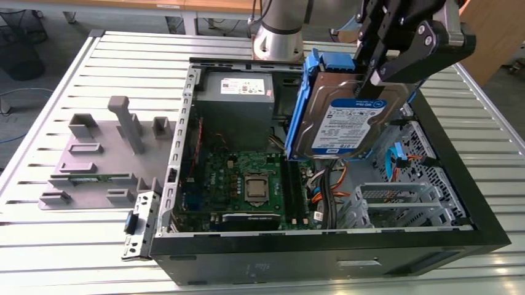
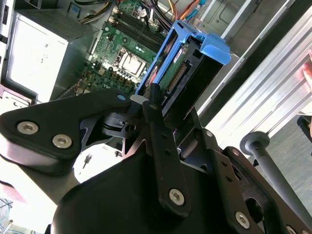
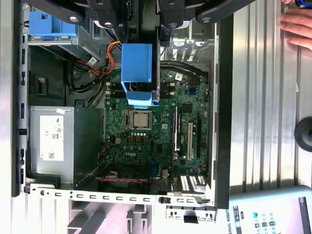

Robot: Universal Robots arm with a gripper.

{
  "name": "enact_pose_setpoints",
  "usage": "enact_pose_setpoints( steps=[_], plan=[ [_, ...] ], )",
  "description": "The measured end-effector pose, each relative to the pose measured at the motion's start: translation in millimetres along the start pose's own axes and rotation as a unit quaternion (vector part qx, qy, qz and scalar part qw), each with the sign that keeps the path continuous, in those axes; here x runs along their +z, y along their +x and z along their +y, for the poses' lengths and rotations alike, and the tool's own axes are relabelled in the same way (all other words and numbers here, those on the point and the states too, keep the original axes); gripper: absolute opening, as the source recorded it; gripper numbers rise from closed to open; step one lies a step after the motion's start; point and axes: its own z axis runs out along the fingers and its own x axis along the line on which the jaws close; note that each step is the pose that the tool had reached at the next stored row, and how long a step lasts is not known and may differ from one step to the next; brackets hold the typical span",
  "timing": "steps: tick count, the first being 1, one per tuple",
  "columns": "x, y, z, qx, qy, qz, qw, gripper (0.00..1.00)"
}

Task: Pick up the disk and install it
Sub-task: 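Pick up the disk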

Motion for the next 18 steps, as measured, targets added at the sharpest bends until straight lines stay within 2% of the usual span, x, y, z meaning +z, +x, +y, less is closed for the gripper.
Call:
enact_pose_setpoints(
  steps=[5,18],
  plan=[
    [0.8,3.4,-0.1,0.0,0.0,0.0011,1.0,0.35],
    [1.9,3.6,-0.1,0.0,0.0,0.0017,1.0,0.35]
  ],
)
